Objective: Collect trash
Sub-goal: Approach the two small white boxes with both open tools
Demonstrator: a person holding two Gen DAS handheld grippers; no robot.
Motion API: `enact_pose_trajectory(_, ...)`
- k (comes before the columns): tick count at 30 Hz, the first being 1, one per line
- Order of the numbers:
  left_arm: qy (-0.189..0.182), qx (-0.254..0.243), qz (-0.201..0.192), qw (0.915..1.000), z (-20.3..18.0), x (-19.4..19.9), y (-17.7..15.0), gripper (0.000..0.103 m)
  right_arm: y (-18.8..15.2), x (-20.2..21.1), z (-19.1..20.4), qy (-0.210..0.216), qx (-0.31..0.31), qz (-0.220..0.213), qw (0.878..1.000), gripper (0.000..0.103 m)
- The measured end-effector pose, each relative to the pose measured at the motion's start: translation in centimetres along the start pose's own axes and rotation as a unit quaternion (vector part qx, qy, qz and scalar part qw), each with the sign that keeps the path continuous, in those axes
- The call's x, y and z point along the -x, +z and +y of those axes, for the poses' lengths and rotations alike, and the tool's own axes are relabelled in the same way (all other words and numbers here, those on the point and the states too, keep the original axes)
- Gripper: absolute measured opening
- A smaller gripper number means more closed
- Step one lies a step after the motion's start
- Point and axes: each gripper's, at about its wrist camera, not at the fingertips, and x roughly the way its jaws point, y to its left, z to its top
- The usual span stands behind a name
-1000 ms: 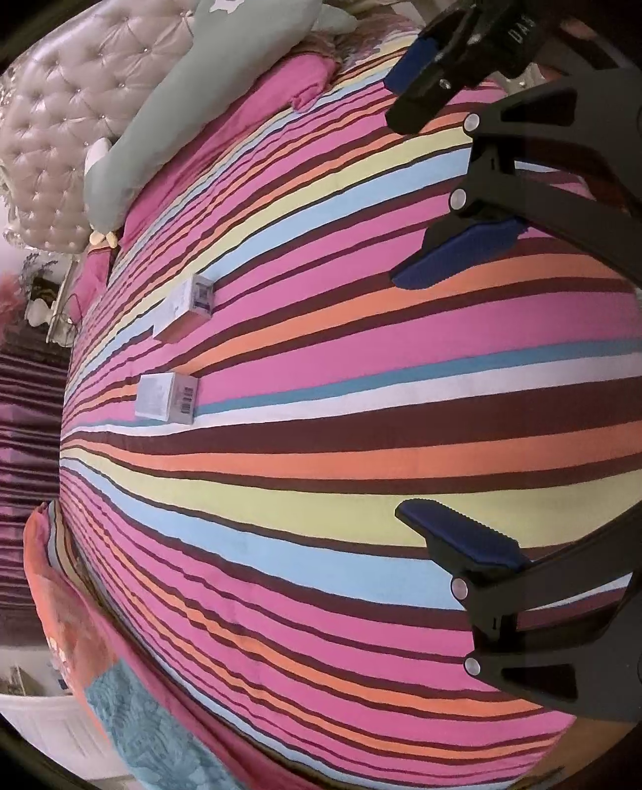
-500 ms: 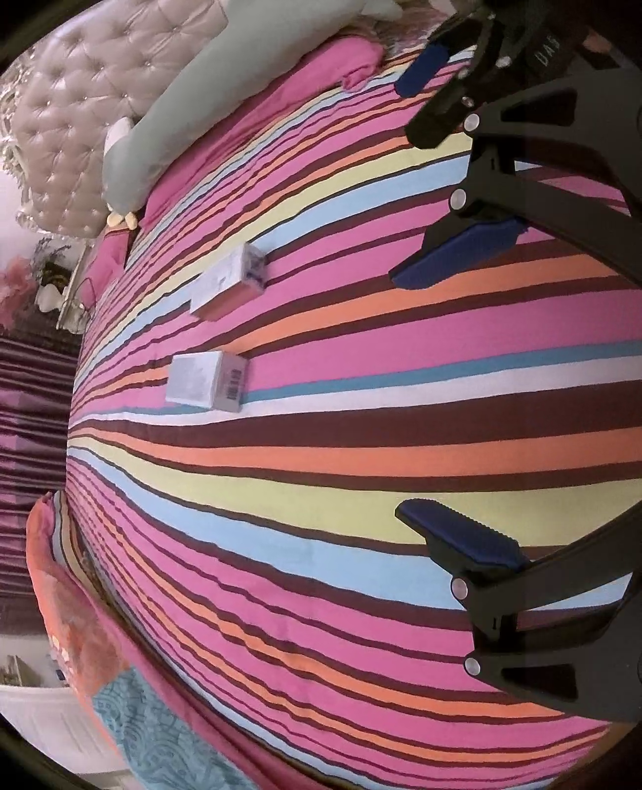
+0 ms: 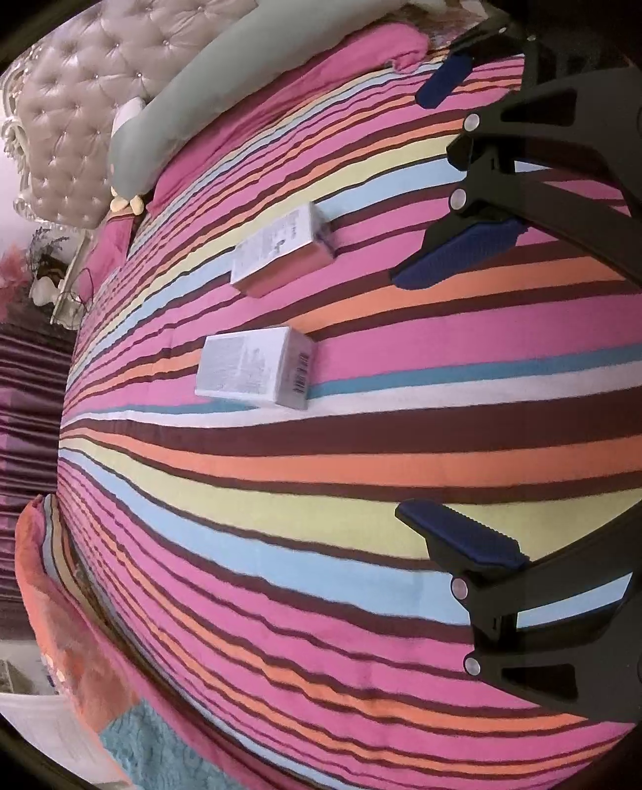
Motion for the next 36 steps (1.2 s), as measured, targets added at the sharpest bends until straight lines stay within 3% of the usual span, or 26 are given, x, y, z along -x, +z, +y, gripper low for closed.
enact_pose_trajectory(9, -0.009, -0.005, 0.006, 0.9999, -0.6, -2.7, 2.9, 0.085, 1.4, -2.4, 0.0, -0.001, 0.009, 0.005, 1.000, 0.095)
enact_pose_trajectory(26, 0.019, -0.030, 0.026, 0.9991, -1.8, -8.2, 8.1, 0.085, 5.2, -7.4, 1.6, 0.001, 0.052, 0.004, 0.999, 0.095)
enact_pose_trajectory(36, 0.034, -0.047, 0.024, 0.9980, -2.2, -9.8, 8.8, 0.085, 6.6, -10.0, 1.8, -0.016, 0.067, 0.017, 0.998, 0.094)
